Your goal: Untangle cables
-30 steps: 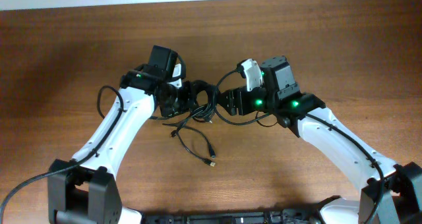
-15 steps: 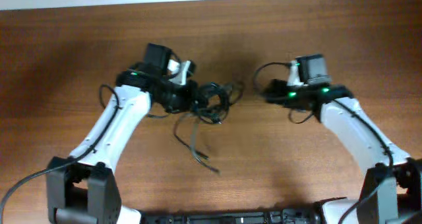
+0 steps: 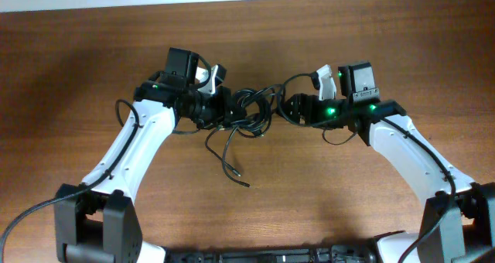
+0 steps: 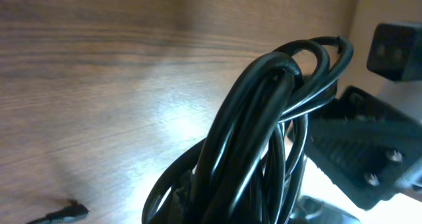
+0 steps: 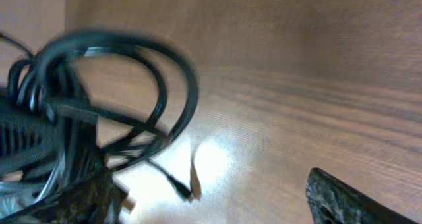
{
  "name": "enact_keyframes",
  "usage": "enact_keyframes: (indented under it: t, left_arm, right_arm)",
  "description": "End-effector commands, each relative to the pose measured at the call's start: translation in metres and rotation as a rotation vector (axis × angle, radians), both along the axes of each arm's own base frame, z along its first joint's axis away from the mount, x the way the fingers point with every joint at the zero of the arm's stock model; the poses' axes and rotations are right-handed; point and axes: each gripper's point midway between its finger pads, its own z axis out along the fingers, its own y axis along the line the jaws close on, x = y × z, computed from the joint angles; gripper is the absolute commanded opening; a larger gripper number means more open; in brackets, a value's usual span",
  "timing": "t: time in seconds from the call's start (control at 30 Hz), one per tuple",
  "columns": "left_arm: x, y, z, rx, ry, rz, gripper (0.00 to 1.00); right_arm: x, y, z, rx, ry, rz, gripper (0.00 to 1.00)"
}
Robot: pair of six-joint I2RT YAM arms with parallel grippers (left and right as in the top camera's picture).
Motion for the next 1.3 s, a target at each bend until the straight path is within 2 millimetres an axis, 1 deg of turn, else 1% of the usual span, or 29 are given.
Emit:
enact_keyframes:
  t: [0.0,0.07,0.1,0.17,0.2,0.23,0.27,0.3,0.33,0.4,0.43,0.47,0.5,0.53,0.57,0.63,0.67,0.7,0.77,0.8,0.83,0.9,0.93,1.0,1.03,1.07,1.13,1.2,1.27]
  left_arm:
    - [-0.010,-0.017,0.022,-0.123,0.012,-0.051,0.00]
    - [-0.012,-0.034,0.034,-0.192,-0.033,-0.108,0.00]
    - [-0.011,-0.043,0.043,-0.230,-0.073,-0.143,0.00]
    - [-0.010,-0.053,0.048,-0.246,-0.119,-0.171,0.00]
    - [-0.010,-0.057,0.050,-0.252,-0.139,-0.183,0.00]
    - [-0.009,-0.059,0.051,-0.251,-0.153,-0.186,0.00]
    - [-0.006,-0.060,0.052,-0.253,-0.170,-0.187,0.00]
    - [-0.004,-0.061,0.054,-0.259,-0.188,-0.189,0.00]
    - [-0.002,-0.061,0.056,-0.262,-0.200,-0.190,0.00]
    - [-0.002,-0.061,0.056,-0.263,-0.201,-0.190,0.00]
    - [-0.002,-0.061,0.056,-0.262,-0.203,-0.190,0.00]
    - [0.003,-0.054,0.056,-0.259,-0.213,-0.176,0.00]
    - [0.010,-0.046,0.056,-0.257,-0.216,-0.151,0.00]
    - [0.015,-0.036,0.059,-0.273,-0.214,-0.131,0.00]
    - [0.019,-0.028,0.062,-0.297,-0.209,-0.118,0.00]
    - [0.023,-0.010,0.063,-0.309,-0.218,-0.106,0.00]
    - [0.022,-0.006,0.061,-0.302,-0.215,-0.105,0.00]
    - [0.021,-0.004,0.058,-0.291,-0.210,-0.105,0.00]
    - [0.022,-0.004,0.057,-0.285,-0.213,-0.104,0.00]
    - [0.024,-0.002,0.054,-0.260,-0.216,-0.090,0.00]
    - [0.025,0.000,0.051,-0.243,-0.215,-0.081,0.00]
    - [0.026,0.001,0.050,-0.234,-0.212,-0.076,0.00]
    - [0.027,0.002,0.048,-0.220,-0.214,-0.067,0.00]
    - [0.033,0.008,0.040,-0.170,-0.173,0.005,0.00]
    - [0.035,0.009,0.038,-0.160,-0.162,0.024,0.00]
    - [0.036,0.010,0.037,-0.151,-0.164,0.030,0.00]
    - [0.036,0.010,0.037,-0.152,-0.161,0.031,0.00]
    - [0.036,0.010,0.037,-0.154,-0.141,0.049,0.00]
    - [0.036,0.009,0.036,-0.150,-0.143,0.046,0.00]
  right_arm:
    - [0.011,-0.002,0.000,-0.008,-0.014,-0.058,0.92]
    - [0.013,-0.001,0.002,-0.004,-0.023,-0.060,0.92]
    - [0.012,0.001,0.001,0.010,0.007,-0.080,0.92]
    - [0.007,0.010,0.001,0.064,0.111,-0.148,0.91]
    - [0.005,0.015,0.003,0.104,0.171,-0.186,0.81]
    - [0.002,0.023,0.006,0.155,0.236,-0.217,0.62]
    - [0.000,0.028,0.007,0.182,0.292,-0.255,0.26]
    - [0.000,0.030,0.008,0.203,0.326,-0.284,0.11]
    - [0.002,0.030,0.010,0.211,0.320,-0.290,0.04]
    - [0.009,0.028,0.011,0.199,0.280,-0.299,0.04]
    - [0.012,0.023,0.007,0.131,0.189,-0.259,0.04]
    - [0.013,0.016,0.001,0.054,0.120,-0.222,0.04]
    - [0.012,-0.001,-0.014,-0.075,0.084,-0.226,0.04]
    - [0.009,-0.034,-0.034,-0.234,0.118,-0.321,0.04]
    - [0.006,-0.068,-0.046,-0.361,0.142,-0.411,0.04]
    - [0.007,-0.126,-0.054,-0.522,0.147,-0.524,0.04]
    - [0.007,-0.147,-0.055,-0.535,0.164,-0.577,0.04]
    - [0.008,-0.165,-0.055,-0.539,0.176,-0.618,0.04]
    - [0.007,-0.185,-0.055,-0.539,0.192,-0.671,0.04]
    - [0.007,-0.199,-0.055,-0.549,0.193,-0.690,0.04]
    - [0.006,-0.208,-0.055,-0.565,0.191,-0.696,0.04]
    - [-0.001,-0.234,-0.056,-0.630,0.210,-0.762,0.04]
    - [-0.002,-0.234,-0.057,-0.602,0.223,-0.760,0.05]
    - [-0.004,-0.195,-0.057,-0.405,0.271,-0.649,0.44]
    - [-0.005,-0.167,-0.052,-0.268,0.293,-0.567,0.63]
    - [-0.005,-0.149,-0.047,-0.193,0.299,-0.516,0.70]
    - [-0.008,-0.128,-0.043,-0.140,0.308,-0.454,0.75]
    - [-0.016,-0.092,-0.037,-0.080,0.323,-0.343,0.78]
    - [-0.021,-0.064,-0.036,-0.089,0.303,-0.257,0.81]
